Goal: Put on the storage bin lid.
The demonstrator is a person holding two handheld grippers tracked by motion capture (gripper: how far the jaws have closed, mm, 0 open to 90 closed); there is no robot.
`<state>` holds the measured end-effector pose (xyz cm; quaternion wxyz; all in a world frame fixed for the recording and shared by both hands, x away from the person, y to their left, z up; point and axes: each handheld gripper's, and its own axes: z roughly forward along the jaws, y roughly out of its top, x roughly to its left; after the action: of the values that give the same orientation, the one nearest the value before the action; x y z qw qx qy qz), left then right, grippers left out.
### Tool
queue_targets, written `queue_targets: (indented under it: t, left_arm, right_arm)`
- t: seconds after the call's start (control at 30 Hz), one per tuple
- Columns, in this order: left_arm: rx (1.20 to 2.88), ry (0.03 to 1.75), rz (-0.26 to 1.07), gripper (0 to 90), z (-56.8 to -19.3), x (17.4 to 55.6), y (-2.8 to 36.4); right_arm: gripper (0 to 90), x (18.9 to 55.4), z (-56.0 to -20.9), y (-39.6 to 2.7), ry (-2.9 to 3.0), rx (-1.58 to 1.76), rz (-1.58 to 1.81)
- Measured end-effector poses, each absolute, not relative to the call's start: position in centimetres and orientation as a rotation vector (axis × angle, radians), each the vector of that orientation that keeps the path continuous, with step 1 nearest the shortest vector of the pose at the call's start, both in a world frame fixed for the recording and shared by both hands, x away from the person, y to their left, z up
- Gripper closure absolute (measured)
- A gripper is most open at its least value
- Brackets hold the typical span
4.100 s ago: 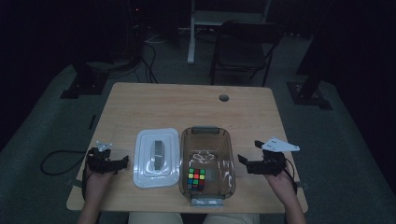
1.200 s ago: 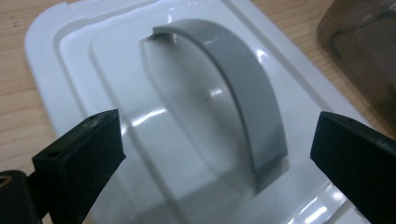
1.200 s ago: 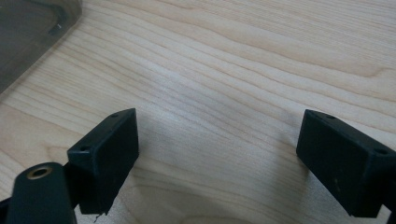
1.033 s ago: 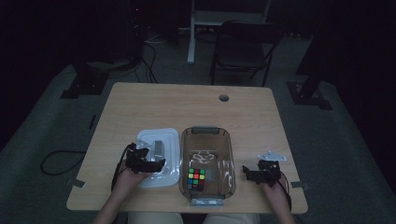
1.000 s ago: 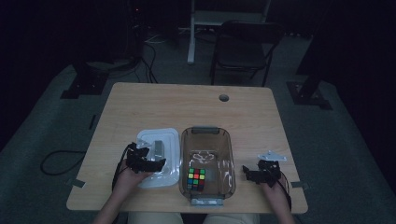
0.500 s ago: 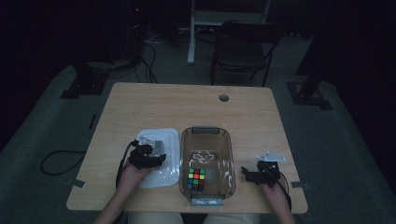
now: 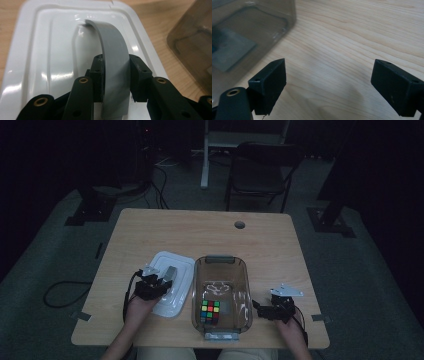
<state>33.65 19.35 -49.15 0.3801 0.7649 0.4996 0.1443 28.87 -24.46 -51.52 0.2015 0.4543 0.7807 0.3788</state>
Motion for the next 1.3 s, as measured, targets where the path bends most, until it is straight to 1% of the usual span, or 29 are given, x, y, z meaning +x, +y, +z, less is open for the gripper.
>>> queue_targets:
  t: [0.2, 0.37, 0.7, 0.8, 0.93, 1.13, 1.3]
  left_arm:
    - [1.884, 1.301, 0.358, 70.1, -48.1, 33.5, 21.0]
    - [1.853, 1.305, 0.388, 70.3, -47.0, 33.1, 22.0]
    - [1.81, 1.291, 0.409, 70.4, -43.6, 31.8, 23.5]
    - [1.797, 1.272, 0.424, 70.5, -42.3, 31.2, 24.1]
    - [1.766, 1.224, 0.402, 70.5, -40.6, 30.4, 24.5]
    - [1.768, 1.139, 0.426, 70.4, -38.2, 29.2, 23.8]
    - [1.766, 1.089, 0.387, 70.5, -37.2, 28.9, 23.3]
  right_arm:
    - [12.8, 28.3, -51.3, -23.6, 2.221, 1.201, 1.101]
    - [12.8, 27.9, -51.1, -22.6, 2.23, 1.143, 1.125]
    - [13.5, 27.6, -51.3, -21.1, 2.272, 1.118, 1.156]
    - [13.5, 27.5, -51.4, -20.6, 2.279, 1.106, 1.162]
    - [13.4, 27.6, -51.5, -19.4, 2.301, 1.062, 1.173]
    - [13.4, 28.3, -51.5, -17.4, 2.327, 1.015, 1.185]
    - [13.2, 28.7, -51.7, -15.6, 2.341, 0.992, 1.201]
